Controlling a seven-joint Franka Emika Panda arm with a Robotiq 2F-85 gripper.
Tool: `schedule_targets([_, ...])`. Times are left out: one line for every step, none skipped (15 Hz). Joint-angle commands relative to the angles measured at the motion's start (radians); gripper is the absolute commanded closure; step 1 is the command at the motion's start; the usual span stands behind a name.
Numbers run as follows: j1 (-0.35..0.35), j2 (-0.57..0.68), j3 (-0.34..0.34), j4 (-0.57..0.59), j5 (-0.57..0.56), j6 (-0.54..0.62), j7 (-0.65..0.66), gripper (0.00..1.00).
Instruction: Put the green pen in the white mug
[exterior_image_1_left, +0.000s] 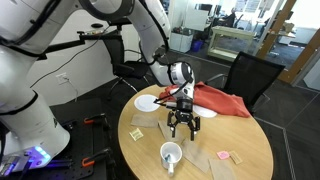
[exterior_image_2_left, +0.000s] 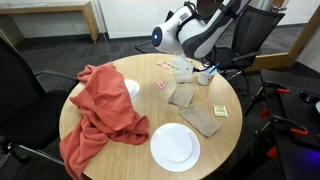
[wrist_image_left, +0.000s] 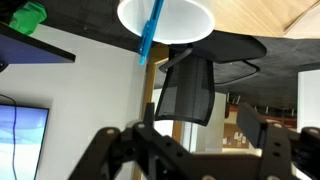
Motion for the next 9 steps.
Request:
schedule_targets([0.006, 0.014, -0.003, 0.046, 0.024, -0.012, 0.001, 0.00])
schedule_targets([0.007, 0.015, -0.003, 0.051, 0.025, -0.012, 0.001, 0.00])
schedule_targets([0.007, 0.015, -0.003, 0.055, 0.026, -0.011, 0.000, 0.00])
schedule_targets([0.007, 0.015, -0.003, 0.060, 0.028, -0.011, 0.000, 0.00])
schedule_targets([0.007, 0.015, -0.003, 0.063, 0.028, -0.011, -0.001, 0.00])
schedule_targets([0.007, 0.008, -0.007, 0.040, 0.012, 0.000, -0.003, 0.00])
schedule_targets([0.007, 0.008, -0.007, 0.043, 0.012, 0.000, -0.004, 0.00])
schedule_targets([0.007, 0.009, -0.007, 0.045, 0.013, 0.000, -0.004, 0.00])
schedule_targets([0.007, 0.010, -0.007, 0.046, 0.013, 0.000, -0.004, 0.00])
